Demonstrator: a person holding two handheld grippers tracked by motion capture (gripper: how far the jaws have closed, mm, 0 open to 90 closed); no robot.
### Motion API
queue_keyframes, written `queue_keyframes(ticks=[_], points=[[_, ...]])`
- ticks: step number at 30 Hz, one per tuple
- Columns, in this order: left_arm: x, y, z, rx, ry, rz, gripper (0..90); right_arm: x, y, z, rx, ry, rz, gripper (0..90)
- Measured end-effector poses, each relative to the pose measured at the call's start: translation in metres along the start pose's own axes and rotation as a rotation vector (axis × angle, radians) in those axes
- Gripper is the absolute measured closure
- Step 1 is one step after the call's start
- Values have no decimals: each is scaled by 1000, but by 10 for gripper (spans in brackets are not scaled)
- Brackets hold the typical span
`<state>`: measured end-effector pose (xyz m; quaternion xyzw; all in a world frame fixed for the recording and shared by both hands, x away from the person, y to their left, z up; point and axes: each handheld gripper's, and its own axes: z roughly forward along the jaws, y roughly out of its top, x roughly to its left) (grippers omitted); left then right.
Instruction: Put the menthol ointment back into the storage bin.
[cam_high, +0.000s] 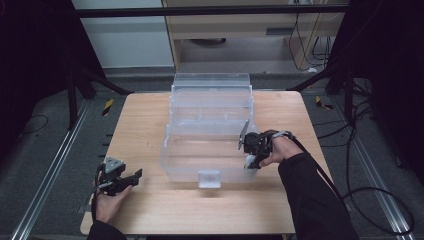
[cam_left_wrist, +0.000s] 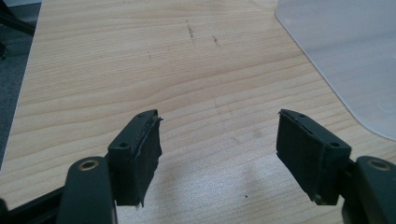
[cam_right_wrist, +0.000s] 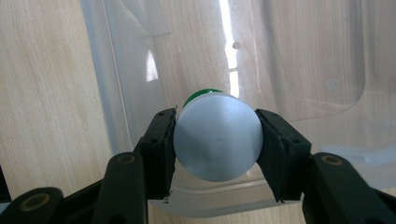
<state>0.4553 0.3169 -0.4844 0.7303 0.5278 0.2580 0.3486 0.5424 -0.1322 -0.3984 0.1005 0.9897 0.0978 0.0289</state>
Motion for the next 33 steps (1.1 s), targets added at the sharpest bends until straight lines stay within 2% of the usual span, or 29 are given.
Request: queue_keyframes(ticks=[8, 20, 27, 29, 30, 31, 32, 33], points=[[0, 0, 0, 1, 0, 2, 302, 0, 0, 4, 9, -4, 7, 498], [0, 0, 0, 3, -1, 4, 302, 0, -1, 0, -10, -11, 25, 460], [0, 0, 0, 2, -1, 4, 302, 1, -5, -11, -54, -38, 58, 421], [0, 0, 0, -1, -1, 2, 302, 3, -8, -20, -94, -65, 85, 409], [0, 0, 0, -1, -1, 2, 302, 3, -8, -20, -94, -65, 85, 409], [0, 0, 0, 0, -1, 1, 302, 5, -11, -25, -128, -81, 102, 384], [0, 0, 0, 0, -1, 1, 302, 5, -11, -25, -128, -81, 102, 384], [0, 0, 0, 0, -1, 1, 302, 7, -14, -31, -154, -100, 115, 359]])
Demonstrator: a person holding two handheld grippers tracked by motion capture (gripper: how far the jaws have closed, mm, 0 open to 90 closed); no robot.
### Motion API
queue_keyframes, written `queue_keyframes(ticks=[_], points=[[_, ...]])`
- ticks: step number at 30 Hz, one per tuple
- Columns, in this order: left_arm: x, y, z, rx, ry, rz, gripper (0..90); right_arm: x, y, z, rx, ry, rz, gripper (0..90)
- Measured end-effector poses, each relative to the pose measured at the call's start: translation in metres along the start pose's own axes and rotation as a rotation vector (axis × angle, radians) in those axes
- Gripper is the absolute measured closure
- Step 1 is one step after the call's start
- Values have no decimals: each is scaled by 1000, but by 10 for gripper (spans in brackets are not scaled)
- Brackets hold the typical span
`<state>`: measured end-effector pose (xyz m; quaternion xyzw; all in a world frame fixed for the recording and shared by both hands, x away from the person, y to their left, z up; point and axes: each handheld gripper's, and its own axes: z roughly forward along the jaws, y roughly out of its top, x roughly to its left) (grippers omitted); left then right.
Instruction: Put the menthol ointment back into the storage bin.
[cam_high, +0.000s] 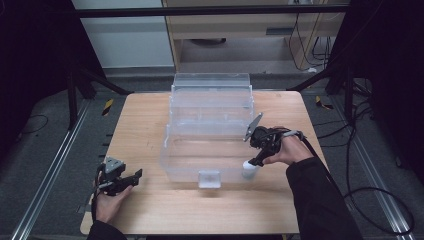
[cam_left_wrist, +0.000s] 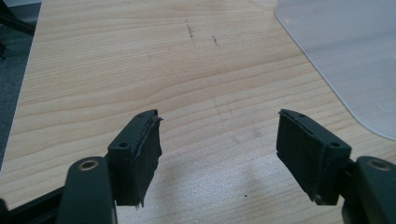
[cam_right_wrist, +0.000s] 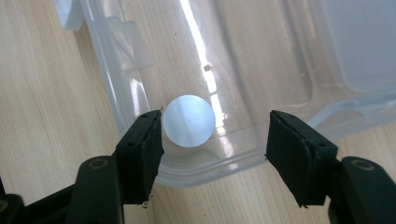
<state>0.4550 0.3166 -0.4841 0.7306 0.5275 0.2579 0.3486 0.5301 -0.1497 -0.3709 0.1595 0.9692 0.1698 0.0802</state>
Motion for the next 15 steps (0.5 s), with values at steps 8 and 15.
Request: queue_keyframes(ticks=[8, 15], points=[[0, 0, -1, -1, 3, -2, 303, 9, -18, -22, -130, -82, 81, 287], [-1, 0, -1, -1, 4, -2, 305, 13, -53, -40, -317, -186, 277, 228]])
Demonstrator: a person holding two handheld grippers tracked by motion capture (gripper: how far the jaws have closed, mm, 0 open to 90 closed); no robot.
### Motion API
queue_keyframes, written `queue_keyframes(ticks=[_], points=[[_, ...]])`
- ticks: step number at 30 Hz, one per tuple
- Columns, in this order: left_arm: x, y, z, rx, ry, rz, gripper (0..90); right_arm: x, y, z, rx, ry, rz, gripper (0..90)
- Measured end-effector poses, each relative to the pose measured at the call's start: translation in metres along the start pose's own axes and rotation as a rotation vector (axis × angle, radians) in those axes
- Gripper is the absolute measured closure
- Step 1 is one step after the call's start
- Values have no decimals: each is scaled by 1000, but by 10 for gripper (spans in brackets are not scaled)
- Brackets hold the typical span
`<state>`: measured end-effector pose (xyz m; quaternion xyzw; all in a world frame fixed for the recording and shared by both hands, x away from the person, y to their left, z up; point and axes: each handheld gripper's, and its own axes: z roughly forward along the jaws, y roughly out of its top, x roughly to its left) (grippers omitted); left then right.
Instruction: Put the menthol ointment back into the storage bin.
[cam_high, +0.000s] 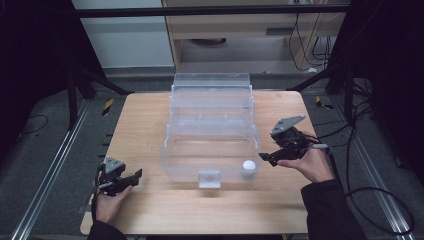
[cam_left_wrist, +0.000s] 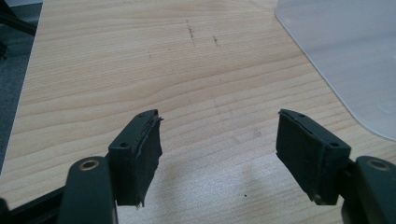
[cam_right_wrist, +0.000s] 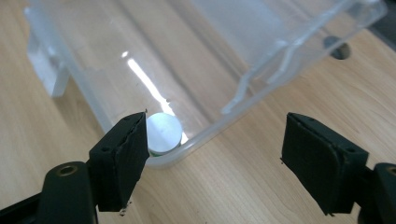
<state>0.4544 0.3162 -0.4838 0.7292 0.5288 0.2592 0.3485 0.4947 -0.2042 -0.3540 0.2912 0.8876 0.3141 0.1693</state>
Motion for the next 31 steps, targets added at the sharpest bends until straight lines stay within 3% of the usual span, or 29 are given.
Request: queue_keyframes(ticks=[2, 3, 4, 6, 9, 16, 17, 19, 21, 26, 29, 31], points=[[0, 0, 0, -1, 0, 0, 308, -2, -10, -5, -51, -33, 54, 222], [0, 0, 0, -2, -1, 0, 308, -2, -10, -5, -51, -33, 54, 222], [-1, 0, -1, -4, 0, 1, 313, -3, -22, -7, -104, -67, 105, 220], [-1, 0, -1, -4, -1, 1, 322, -3, -26, -8, -109, -74, 118, 225], [-1, 0, -1, -3, -1, 1, 345, -4, -50, -6, -154, -90, 186, 248], [-2, 0, -1, 2, -8, 1, 383, -4, -79, 5, -167, -101, 236, 298], [-1, 0, -1, 3, -8, 0, 397, -5, -87, 7, -196, -108, 258, 327], [-1, 0, -1, 4, -6, -1, 408, -6, -90, 8, -199, -115, 268, 327], [-1, 0, -2, -1, -7, -10, 420, -9, -103, 8, -235, -147, 321, 364], [1, 0, -2, 0, -8, -13, 449, -12, -125, 11, -240, -155, 382, 425], [2, 0, -2, 0, -9, -18, 470, -14, -137, 16, -222, -155, 394, 474], [4, 0, -2, 2, -8, -22, 486, -14, -141, 17, -225, -182, 375, 506]])
